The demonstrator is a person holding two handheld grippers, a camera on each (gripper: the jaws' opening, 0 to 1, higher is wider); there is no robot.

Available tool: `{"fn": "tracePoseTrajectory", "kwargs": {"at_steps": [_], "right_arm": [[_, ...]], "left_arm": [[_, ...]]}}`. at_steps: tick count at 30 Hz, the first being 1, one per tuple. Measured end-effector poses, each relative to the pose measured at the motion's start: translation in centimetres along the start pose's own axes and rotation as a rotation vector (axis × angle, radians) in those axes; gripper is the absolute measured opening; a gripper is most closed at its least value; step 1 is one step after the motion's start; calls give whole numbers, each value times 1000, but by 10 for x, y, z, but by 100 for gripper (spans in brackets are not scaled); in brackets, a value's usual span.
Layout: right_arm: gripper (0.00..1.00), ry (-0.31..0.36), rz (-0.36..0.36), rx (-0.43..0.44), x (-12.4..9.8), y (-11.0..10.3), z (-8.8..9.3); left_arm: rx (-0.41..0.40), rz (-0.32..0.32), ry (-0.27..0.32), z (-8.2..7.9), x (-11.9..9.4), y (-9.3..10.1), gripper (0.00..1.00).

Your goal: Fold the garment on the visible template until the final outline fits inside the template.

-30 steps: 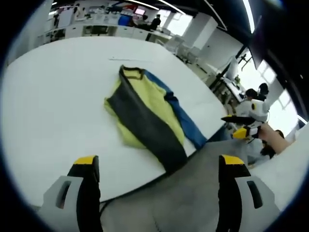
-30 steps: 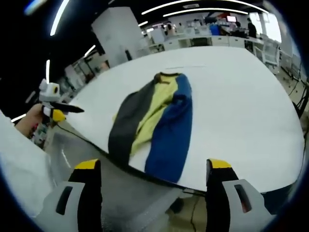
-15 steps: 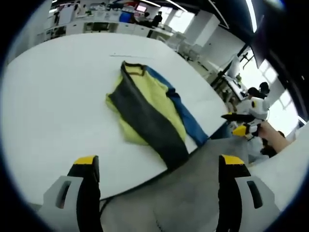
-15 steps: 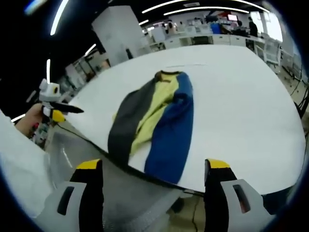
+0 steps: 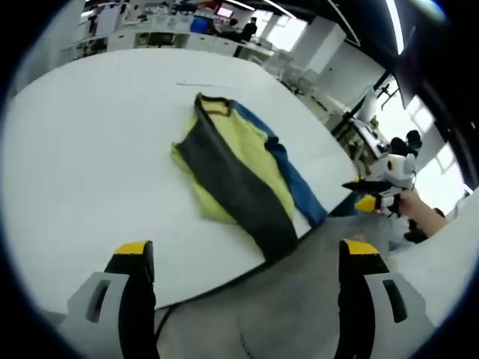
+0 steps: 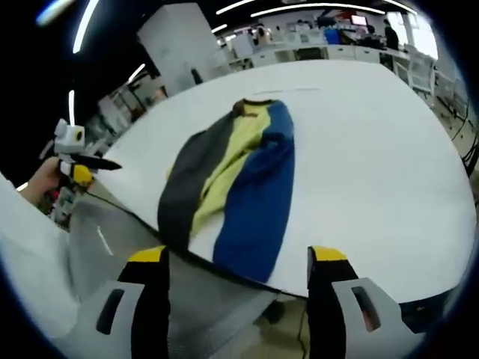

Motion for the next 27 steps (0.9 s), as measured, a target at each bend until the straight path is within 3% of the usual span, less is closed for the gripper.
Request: {"fn": "tracePoseTrajectory", "kwargs": {"at_steps": [13, 27], "right_arm": [[61, -31, -11, 33, 10, 11, 8], [50, -92, 11, 68, 21, 20, 25]], "left_arm": [[3, 12, -3, -10, 10, 1, 99], [-2, -1, -34, -2, 14, -2, 99]]}}
Point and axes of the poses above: the point that each gripper's makers call its tool centre point, and the gripper's own axes: x roughly forward along the fingers, y roughly to its right, z roughly out of its underside, the point moved 9 cm from there along -x, roughly backward along the fingers, and after that the axes turned 13 degrees about -z, right-handed, at the moved point
